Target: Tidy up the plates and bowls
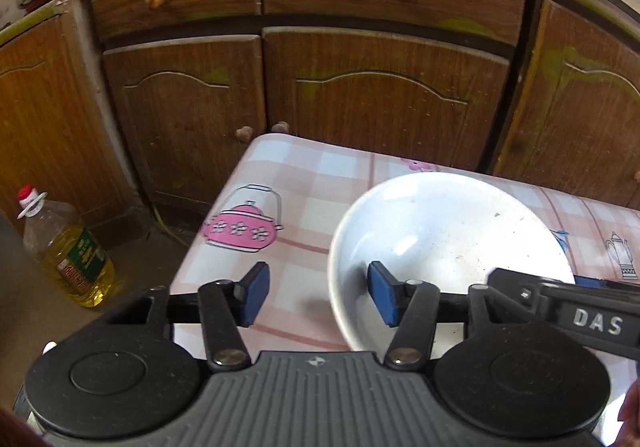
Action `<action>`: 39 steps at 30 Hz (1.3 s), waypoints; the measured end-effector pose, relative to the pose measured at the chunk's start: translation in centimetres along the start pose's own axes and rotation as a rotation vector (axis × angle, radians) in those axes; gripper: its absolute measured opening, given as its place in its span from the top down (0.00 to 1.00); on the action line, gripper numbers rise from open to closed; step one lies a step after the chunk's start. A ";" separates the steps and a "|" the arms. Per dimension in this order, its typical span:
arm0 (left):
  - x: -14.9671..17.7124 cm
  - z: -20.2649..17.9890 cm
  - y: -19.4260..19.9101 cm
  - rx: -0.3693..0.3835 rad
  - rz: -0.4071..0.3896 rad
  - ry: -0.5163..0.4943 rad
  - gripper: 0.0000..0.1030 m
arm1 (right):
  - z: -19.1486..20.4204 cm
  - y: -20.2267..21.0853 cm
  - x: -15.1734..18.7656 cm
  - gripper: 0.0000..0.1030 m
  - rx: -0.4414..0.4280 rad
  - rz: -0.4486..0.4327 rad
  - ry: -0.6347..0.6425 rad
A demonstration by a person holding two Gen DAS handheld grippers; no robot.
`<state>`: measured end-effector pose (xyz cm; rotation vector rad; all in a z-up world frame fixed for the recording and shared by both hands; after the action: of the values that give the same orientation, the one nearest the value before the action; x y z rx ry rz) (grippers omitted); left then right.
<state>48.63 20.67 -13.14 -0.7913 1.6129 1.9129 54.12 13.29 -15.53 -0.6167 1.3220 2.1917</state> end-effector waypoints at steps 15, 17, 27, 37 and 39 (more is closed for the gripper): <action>0.3 -1.3 0.6 0.080 -0.045 0.048 0.76 | 0.7 -0.1 0.4 0.78 -0.038 -0.024 0.027; 0.2 -1.5 1.1 0.083 -0.052 0.045 0.76 | 0.6 0.5 0.3 0.78 -0.041 -0.038 0.022; -0.8 -2.1 4.8 0.068 -0.087 0.027 0.76 | 1.3 4.3 -0.5 0.78 -0.056 -0.084 0.031; -2.0 -2.5 8.8 0.068 -0.123 0.008 0.76 | 2.6 8.9 -0.8 0.78 -0.062 -0.126 0.038; -2.2 -2.6 9.7 0.066 -0.133 0.004 0.76 | 2.8 10.0 -0.9 0.78 -0.063 -0.136 0.040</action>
<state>43.61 16.45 -5.19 -0.8535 1.5762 1.7572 48.29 11.60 -7.13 -0.7560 1.1981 2.1274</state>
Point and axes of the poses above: each gripper's, at about its wrist camera, not at the fingertips, and y roughly against the way its jaws point, z to its left, x to its underside, the point moved 10 cm from there along -y, roughly the way its jaws point, and after that the axes turned 9 degrees about -y, right-handed, at the moved point
